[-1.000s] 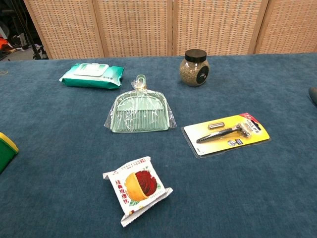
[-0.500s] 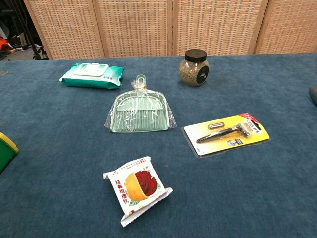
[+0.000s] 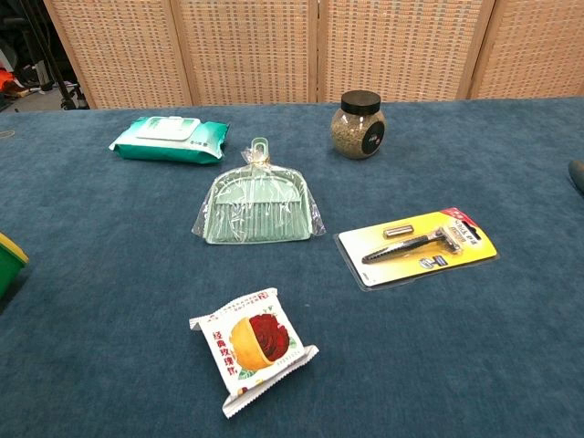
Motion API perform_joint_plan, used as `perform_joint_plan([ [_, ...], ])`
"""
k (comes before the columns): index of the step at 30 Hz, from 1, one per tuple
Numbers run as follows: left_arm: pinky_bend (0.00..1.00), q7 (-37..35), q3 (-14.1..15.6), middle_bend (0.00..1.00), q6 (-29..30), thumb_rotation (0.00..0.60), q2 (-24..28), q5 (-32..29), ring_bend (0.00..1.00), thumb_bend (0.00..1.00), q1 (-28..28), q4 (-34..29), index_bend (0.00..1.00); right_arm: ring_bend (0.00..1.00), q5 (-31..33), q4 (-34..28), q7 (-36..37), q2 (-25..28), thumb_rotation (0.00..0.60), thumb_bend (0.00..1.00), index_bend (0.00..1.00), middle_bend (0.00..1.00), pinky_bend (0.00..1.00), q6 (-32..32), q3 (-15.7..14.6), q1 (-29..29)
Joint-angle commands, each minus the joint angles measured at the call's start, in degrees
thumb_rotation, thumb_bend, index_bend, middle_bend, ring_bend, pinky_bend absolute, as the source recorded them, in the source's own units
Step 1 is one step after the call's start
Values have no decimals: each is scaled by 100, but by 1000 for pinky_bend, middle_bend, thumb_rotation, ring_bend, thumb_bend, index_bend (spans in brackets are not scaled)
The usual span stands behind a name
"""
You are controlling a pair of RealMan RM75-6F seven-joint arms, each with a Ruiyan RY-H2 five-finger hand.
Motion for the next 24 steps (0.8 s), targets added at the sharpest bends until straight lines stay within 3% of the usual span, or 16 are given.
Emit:
perform_joint_plan([
  [1, 360, -937, 127, 361, -453, 600, 740, 260, 386, 319, -311, -560, 666, 0, -5, -1, -13, -7, 600, 0, 13, 0, 0, -7, -6, 3],
  [5, 360, -1937, 230, 361, -1018, 600, 1412, 557, 386, 344, -772, -883, 666, 0, -12, -2, -45, -21, 600, 0, 13, 0, 0, -8, -14, 5],
  [10, 360, -3552, 528, 361, -2355, 600, 2040, 1080, 386, 365, -1750, -948, 666, 0, -10, -4, -68, -30, 600, 0, 13, 0, 0, -2, -15, 4],
  [19, 360, -4960, 1098, 367, -3804, 600, 2001, 1704, 386, 487, -2991, -674, 676, 0, 13, 10, -89, -43, 600, 0, 13, 0, 0, -21, -10, 12],
  [24, 360, -5177, 1312, 369, -4060, 600, 1905, 1777, 386, 536, -3345, -598, 680, 0, 37, 19, -97, -53, 600, 0, 13, 0, 0, -30, 0, 17],
])
